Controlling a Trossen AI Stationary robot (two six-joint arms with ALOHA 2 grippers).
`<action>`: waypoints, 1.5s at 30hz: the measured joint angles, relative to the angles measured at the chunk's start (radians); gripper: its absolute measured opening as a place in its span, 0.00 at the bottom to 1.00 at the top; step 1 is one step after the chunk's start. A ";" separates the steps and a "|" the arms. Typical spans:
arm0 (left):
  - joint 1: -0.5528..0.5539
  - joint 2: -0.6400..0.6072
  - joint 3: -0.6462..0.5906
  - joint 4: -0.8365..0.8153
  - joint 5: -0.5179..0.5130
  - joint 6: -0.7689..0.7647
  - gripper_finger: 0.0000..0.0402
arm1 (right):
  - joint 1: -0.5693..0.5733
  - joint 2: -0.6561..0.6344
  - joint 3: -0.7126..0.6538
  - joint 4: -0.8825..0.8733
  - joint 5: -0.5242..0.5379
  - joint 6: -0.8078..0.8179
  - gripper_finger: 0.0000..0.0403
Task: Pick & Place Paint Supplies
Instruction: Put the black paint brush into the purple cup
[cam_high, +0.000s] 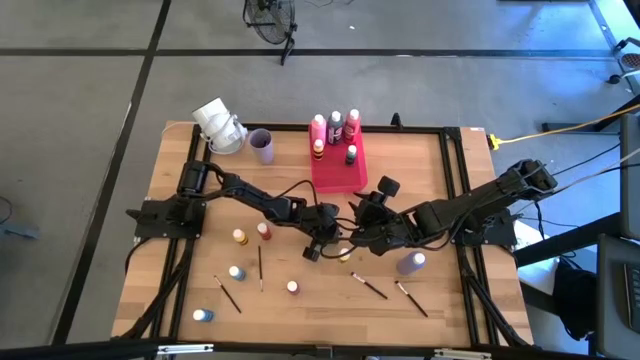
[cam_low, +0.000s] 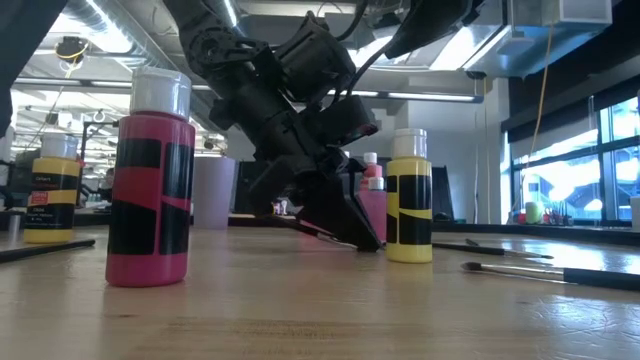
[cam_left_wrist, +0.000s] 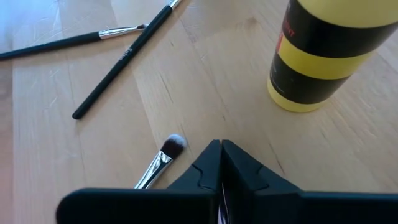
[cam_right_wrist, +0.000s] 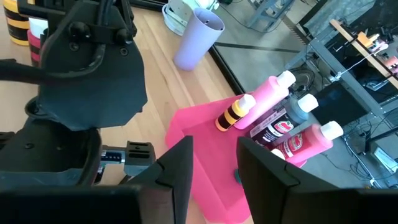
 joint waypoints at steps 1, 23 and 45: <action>0.000 0.000 0.000 0.000 0.000 0.000 0.01 | 0.000 0.000 0.000 0.000 0.000 0.000 0.32; -0.038 -0.096 -0.012 -0.049 -0.199 0.038 0.00 | 0.000 0.000 -0.001 -0.010 -0.001 0.000 0.32; -0.114 -0.433 -0.010 -0.145 -0.535 0.070 0.00 | 0.082 0.000 -0.001 -0.094 0.172 0.055 0.32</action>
